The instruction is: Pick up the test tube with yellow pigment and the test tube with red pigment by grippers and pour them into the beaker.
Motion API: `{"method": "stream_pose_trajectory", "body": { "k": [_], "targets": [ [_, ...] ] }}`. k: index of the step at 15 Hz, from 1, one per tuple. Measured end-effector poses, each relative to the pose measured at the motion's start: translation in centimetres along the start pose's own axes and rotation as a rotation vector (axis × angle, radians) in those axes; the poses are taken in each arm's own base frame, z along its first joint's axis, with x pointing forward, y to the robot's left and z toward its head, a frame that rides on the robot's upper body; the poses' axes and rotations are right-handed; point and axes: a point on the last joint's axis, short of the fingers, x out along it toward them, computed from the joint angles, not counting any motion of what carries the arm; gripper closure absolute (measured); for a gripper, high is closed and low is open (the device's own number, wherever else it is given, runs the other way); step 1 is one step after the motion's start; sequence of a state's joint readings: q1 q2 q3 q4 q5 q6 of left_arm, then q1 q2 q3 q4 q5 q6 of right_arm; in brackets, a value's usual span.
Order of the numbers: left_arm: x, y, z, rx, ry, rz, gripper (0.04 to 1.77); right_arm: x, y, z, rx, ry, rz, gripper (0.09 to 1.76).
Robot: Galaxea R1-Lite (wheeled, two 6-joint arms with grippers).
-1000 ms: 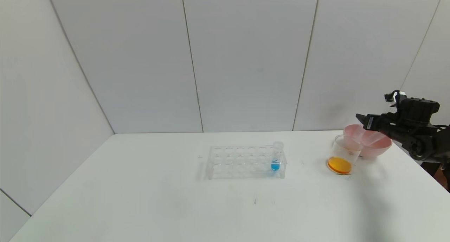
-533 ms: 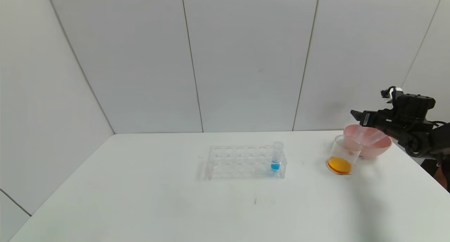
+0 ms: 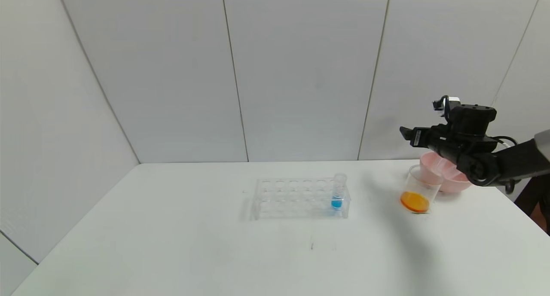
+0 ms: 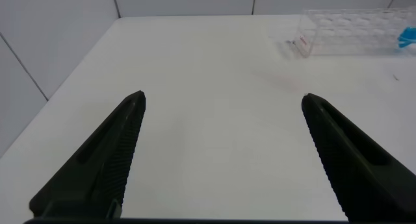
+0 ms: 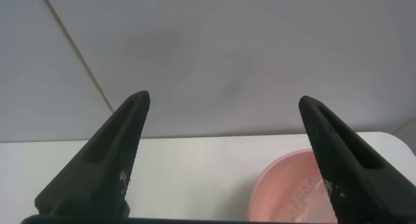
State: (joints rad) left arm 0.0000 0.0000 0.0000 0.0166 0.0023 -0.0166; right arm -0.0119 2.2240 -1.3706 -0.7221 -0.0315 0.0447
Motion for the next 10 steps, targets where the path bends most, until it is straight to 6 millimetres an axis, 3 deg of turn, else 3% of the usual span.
{"method": "stream_pose_trajectory", "body": {
  "k": [5, 10],
  "targets": [
    [0.0, 0.0, 0.0, 0.0, 0.0, 0.0, 0.09, -6.4, 0.3, 3.4, 0.0, -0.055, 0.051, 0.17],
    [0.0, 0.0, 0.0, 0.0, 0.0, 0.0, 0.09, -16.9, 0.3, 7.3, -0.001, -0.168, 0.087, 0.16]
  ]
}}
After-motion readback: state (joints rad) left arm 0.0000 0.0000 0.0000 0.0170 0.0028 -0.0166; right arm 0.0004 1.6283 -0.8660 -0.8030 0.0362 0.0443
